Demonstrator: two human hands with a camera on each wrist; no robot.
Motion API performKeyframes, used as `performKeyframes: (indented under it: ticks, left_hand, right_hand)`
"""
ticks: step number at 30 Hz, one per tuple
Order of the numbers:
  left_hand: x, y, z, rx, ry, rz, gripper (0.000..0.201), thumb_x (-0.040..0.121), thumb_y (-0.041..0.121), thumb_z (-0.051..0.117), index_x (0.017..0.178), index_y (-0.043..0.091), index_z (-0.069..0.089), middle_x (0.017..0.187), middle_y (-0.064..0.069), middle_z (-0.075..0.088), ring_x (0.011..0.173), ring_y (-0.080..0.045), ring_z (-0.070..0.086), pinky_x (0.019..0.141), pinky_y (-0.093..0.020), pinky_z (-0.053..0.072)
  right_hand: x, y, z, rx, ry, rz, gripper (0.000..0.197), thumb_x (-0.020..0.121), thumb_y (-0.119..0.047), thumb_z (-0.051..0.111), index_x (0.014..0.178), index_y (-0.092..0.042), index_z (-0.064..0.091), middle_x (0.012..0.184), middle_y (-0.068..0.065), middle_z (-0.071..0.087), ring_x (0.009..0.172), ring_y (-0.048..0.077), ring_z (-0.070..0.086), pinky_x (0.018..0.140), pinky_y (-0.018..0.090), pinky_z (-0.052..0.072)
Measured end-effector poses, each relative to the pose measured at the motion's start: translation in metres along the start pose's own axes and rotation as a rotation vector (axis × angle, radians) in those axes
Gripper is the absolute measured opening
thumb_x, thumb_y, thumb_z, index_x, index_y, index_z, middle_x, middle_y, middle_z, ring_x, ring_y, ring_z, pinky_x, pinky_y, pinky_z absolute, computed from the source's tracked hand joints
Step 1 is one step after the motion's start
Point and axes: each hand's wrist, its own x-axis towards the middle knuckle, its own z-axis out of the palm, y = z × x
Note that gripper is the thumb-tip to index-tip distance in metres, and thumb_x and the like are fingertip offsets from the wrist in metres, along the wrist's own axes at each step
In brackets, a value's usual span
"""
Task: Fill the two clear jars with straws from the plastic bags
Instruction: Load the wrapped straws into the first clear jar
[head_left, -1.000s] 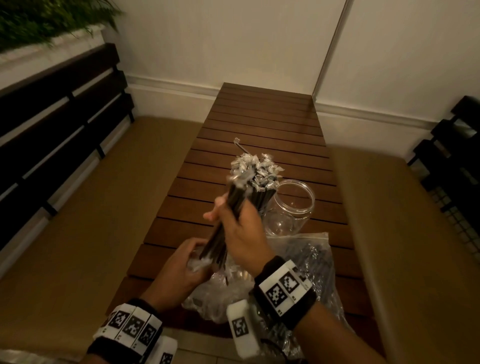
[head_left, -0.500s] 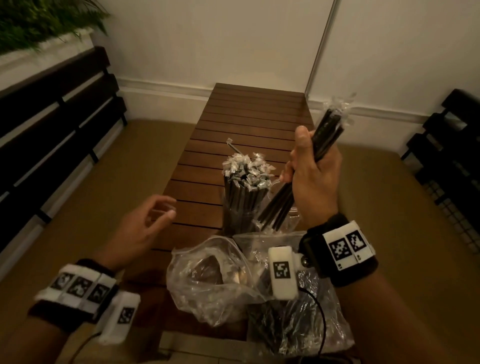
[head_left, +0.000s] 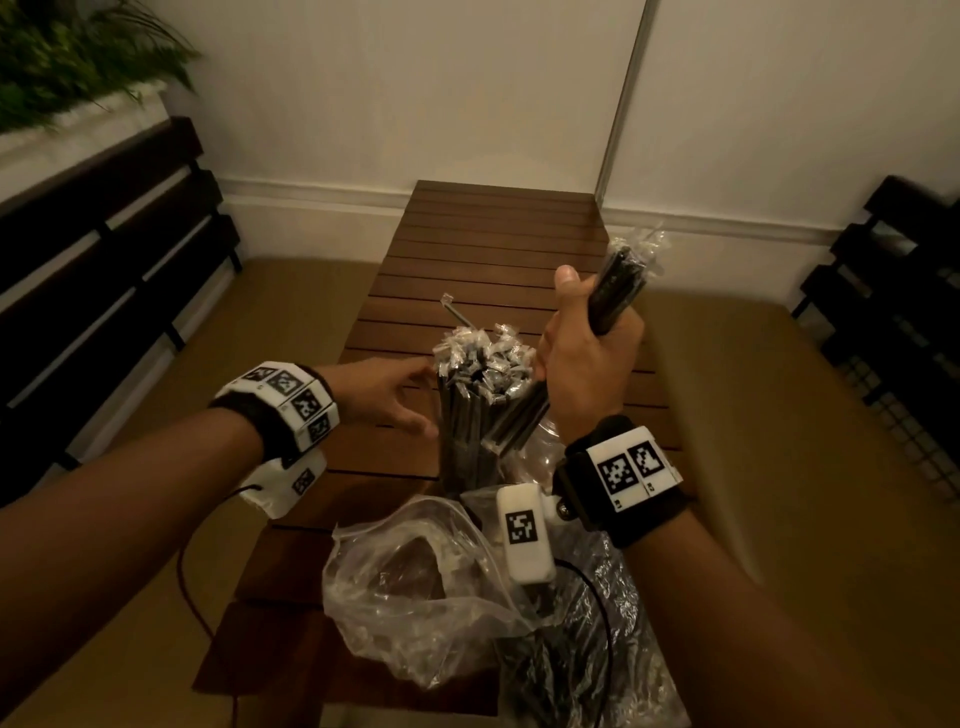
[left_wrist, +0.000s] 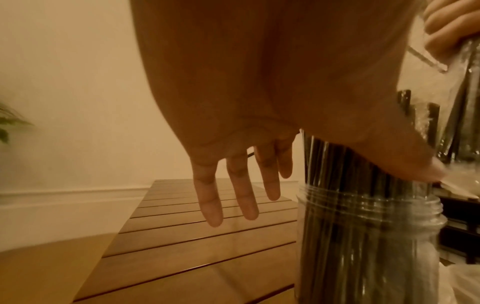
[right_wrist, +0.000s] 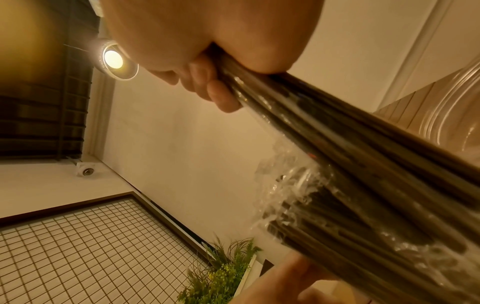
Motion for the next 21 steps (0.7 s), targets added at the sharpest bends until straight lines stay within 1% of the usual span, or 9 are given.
performKeyframes:
  ticks: [2, 5, 7, 8, 10, 15, 17, 19, 21]
  left_hand:
    - [0.01, 0.004, 0.001, 0.03, -0.071, -0.012, 0.101, 0.074, 0.044, 0.079, 0.152, 0.03, 0.016, 0.154, -0.001, 0.038, 0.134, -0.025, 0.045, 0.107, -0.033, 0.035]
    - [0.021, 0.005, 0.006, 0.022, -0.084, -0.006, 0.099, 0.071, 0.044, 0.082, 0.149, 0.028, 0.023, 0.147, -0.001, 0.046, 0.128, -0.023, 0.05, 0.106, -0.033, 0.039]
    - [0.027, 0.001, 0.011, 0.007, -0.07, -0.007, 0.085, 0.069, 0.049, 0.081, 0.139, 0.034, 0.036, 0.137, 0.003, 0.055, 0.12, -0.019, 0.055, 0.104, -0.035, 0.043]
    - [0.029, -0.001, 0.013, 0.002, -0.054, -0.008, 0.07, 0.069, 0.051, 0.081, 0.127, 0.039, 0.043, 0.132, 0.003, 0.059, 0.114, -0.017, 0.058, 0.101, -0.035, 0.046]
    - [0.031, -0.002, 0.018, -0.023, -0.031, 0.008, 0.052, 0.071, 0.047, 0.081, 0.109, 0.044, 0.046, 0.122, 0.003, 0.064, 0.104, -0.015, 0.061, 0.093, -0.033, 0.048]
    - [0.03, -0.005, 0.023, -0.152, -0.011, 0.064, 0.051, 0.075, 0.036, 0.081, 0.114, 0.038, 0.048, 0.116, 0.01, 0.065, 0.104, -0.009, 0.061, 0.085, -0.023, 0.047]
    - [0.029, -0.005, 0.024, -0.188, -0.01, 0.079, 0.051, 0.076, 0.033, 0.081, 0.116, 0.034, 0.051, 0.115, 0.008, 0.067, 0.105, -0.007, 0.062, 0.088, -0.024, 0.047]
    - [0.029, -0.003, 0.024, -0.187, -0.015, 0.101, 0.047, 0.078, 0.03, 0.08, 0.116, 0.03, 0.052, 0.113, 0.007, 0.067, 0.104, -0.007, 0.061, 0.087, -0.023, 0.049]
    - [0.029, -0.002, 0.023, -0.169, -0.009, 0.116, 0.041, 0.079, 0.03, 0.079, 0.11, 0.032, 0.053, 0.107, 0.011, 0.065, 0.099, -0.006, 0.06, 0.08, -0.017, 0.047]
  right_hand:
    - [0.004, 0.003, 0.001, 0.012, 0.018, -0.004, 0.04, 0.093, -0.033, 0.06, 0.054, -0.029, 0.049, 0.048, -0.003, 0.037, 0.041, 0.018, 0.032, 0.047, 0.031, 0.032]
    - [0.007, 0.006, 0.005, 0.034, 0.03, -0.022, 0.041, 0.092, -0.033, 0.06, 0.053, -0.028, 0.049, 0.047, -0.003, 0.038, 0.039, 0.017, 0.032, 0.046, 0.029, 0.032]
    - [0.009, 0.009, 0.008, 0.041, 0.037, -0.037, 0.04, 0.089, -0.039, 0.061, 0.053, -0.028, 0.048, 0.047, -0.003, 0.038, 0.04, 0.017, 0.033, 0.047, 0.029, 0.032]
    - [0.01, 0.01, 0.01, 0.044, 0.038, -0.039, 0.04, 0.087, -0.042, 0.061, 0.053, -0.028, 0.048, 0.047, -0.003, 0.038, 0.04, 0.017, 0.033, 0.047, 0.029, 0.032]
    - [0.01, 0.014, 0.012, 0.046, 0.033, -0.039, 0.038, 0.084, -0.045, 0.061, 0.052, -0.028, 0.05, 0.046, -0.007, 0.038, 0.039, 0.015, 0.034, 0.047, 0.027, 0.032]
    - [0.007, 0.022, 0.019, 0.042, 0.033, -0.074, 0.032, 0.084, -0.043, 0.06, 0.054, -0.032, 0.057, 0.044, -0.011, 0.04, 0.037, 0.011, 0.035, 0.046, 0.026, 0.033]
    - [0.005, 0.026, 0.022, 0.038, 0.049, -0.103, 0.03, 0.084, -0.041, 0.061, 0.055, -0.033, 0.057, 0.044, -0.011, 0.042, 0.036, 0.011, 0.037, 0.046, 0.027, 0.035]
    - [0.003, 0.03, 0.025, 0.031, 0.061, -0.122, 0.029, 0.083, -0.041, 0.062, 0.055, -0.033, 0.057, 0.045, -0.012, 0.044, 0.037, 0.012, 0.04, 0.047, 0.029, 0.037]
    - [0.001, 0.037, 0.026, 0.011, 0.065, -0.117, 0.031, 0.084, -0.042, 0.061, 0.055, -0.032, 0.058, 0.045, -0.011, 0.045, 0.038, 0.017, 0.04, 0.047, 0.033, 0.039]
